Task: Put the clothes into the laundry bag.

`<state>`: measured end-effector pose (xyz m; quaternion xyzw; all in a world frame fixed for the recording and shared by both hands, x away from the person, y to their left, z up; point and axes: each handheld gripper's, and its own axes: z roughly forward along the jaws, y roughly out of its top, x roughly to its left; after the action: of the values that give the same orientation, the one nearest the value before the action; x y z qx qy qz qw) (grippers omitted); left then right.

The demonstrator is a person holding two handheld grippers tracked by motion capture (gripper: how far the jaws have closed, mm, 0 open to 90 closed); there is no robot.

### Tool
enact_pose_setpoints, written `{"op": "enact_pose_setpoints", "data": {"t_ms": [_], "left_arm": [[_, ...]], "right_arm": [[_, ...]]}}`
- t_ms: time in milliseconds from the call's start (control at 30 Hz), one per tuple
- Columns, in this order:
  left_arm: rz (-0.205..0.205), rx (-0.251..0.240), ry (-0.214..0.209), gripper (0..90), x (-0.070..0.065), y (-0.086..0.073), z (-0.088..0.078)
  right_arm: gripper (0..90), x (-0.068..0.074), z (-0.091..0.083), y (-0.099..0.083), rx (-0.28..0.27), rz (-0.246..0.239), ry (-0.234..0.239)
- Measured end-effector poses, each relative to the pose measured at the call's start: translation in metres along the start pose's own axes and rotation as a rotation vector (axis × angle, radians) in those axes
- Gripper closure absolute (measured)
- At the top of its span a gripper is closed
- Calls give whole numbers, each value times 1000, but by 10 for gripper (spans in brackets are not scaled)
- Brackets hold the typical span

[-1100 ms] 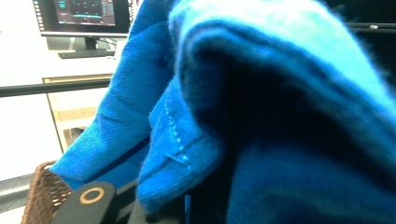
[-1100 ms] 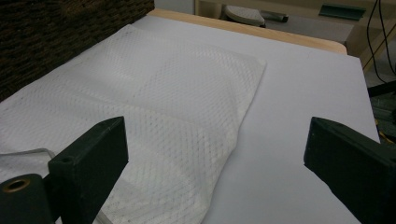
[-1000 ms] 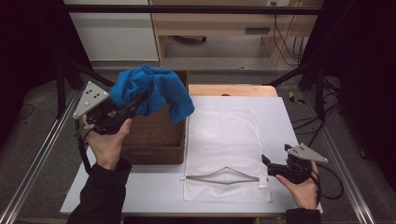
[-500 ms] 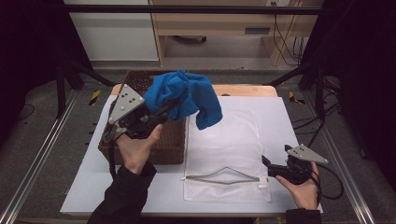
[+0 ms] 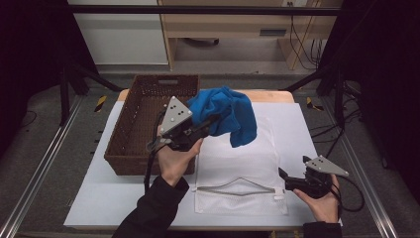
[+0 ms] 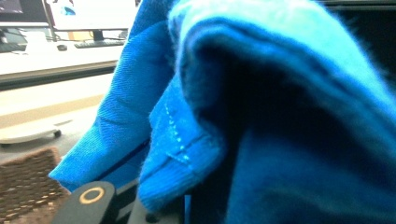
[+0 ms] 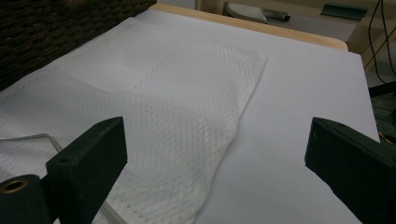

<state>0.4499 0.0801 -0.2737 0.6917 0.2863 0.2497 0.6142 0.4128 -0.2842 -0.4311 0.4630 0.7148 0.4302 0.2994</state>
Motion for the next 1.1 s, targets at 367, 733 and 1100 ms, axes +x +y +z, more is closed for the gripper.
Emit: {"op": "enact_pose_setpoints", "data": {"t_ms": [367,733,1100], "left_arm": [[-12,65,-51,716,-20,-23,43],[-16,167,-87,715,-35,-67,82],[-47,235,-89,709,-36,-102,100]], "right_arm": [[60,0,0,-2,1,0,11],[60,-1,-1,-3,-1,5,16],[62,1,3,-4,12,-1,23]]}}
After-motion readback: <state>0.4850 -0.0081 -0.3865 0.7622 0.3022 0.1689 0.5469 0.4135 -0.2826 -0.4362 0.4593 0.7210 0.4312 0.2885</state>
